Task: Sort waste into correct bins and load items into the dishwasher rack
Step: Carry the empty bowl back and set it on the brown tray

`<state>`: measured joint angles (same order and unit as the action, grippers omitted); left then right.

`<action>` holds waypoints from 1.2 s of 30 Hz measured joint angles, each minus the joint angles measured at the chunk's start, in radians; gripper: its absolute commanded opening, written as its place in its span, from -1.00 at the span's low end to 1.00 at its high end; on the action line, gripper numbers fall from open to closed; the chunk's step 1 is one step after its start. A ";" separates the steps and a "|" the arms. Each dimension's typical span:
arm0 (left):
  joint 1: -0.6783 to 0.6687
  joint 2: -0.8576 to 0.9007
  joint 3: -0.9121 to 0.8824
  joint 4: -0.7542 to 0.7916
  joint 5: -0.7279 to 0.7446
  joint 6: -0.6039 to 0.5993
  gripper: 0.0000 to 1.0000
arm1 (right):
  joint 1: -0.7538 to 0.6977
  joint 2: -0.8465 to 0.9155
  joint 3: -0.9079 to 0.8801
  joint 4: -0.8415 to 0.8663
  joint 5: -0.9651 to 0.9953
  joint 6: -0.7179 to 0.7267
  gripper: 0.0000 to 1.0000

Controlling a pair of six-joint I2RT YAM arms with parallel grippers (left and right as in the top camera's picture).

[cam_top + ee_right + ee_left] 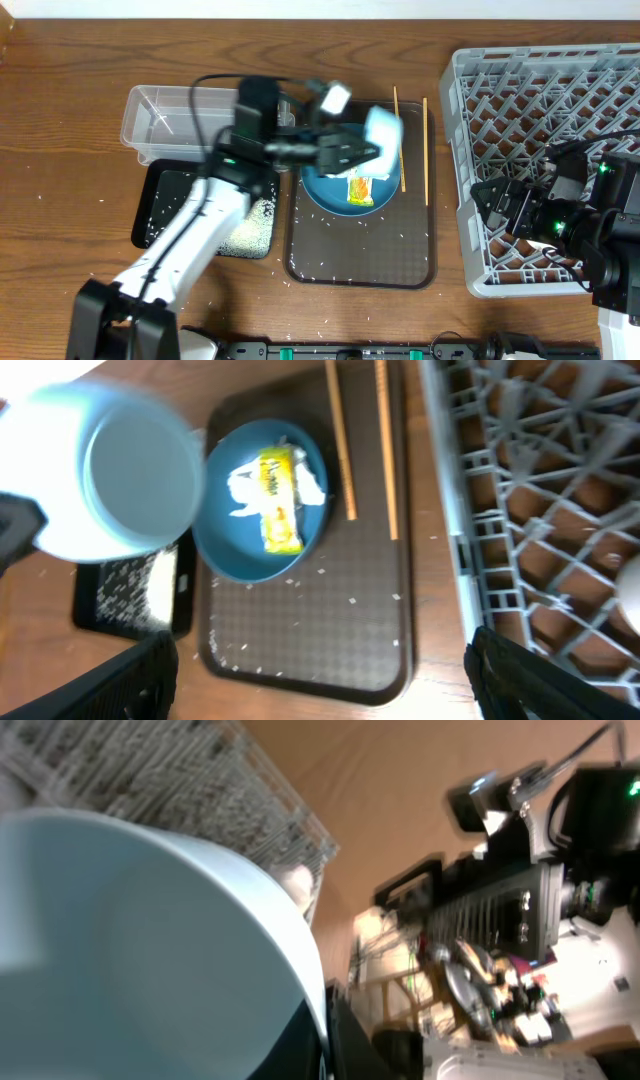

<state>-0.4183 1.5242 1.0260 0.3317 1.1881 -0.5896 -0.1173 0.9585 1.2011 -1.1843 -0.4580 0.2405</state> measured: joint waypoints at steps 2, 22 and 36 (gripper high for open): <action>-0.061 0.033 0.005 0.147 -0.065 -0.120 -0.88 | 0.000 0.000 0.000 0.000 -0.033 -0.018 0.81; -0.217 0.293 0.006 0.314 -0.022 -0.570 -0.88 | 0.000 0.000 0.000 -0.009 -0.129 -0.073 0.85; -0.369 0.240 0.004 -0.341 -0.146 -0.326 -0.88 | 0.000 0.000 0.000 -0.039 -0.091 -0.074 0.86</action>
<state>-0.7868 1.7641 1.0298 -0.0090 1.0420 -0.9154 -0.1173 0.9581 1.2015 -1.2236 -0.5488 0.1661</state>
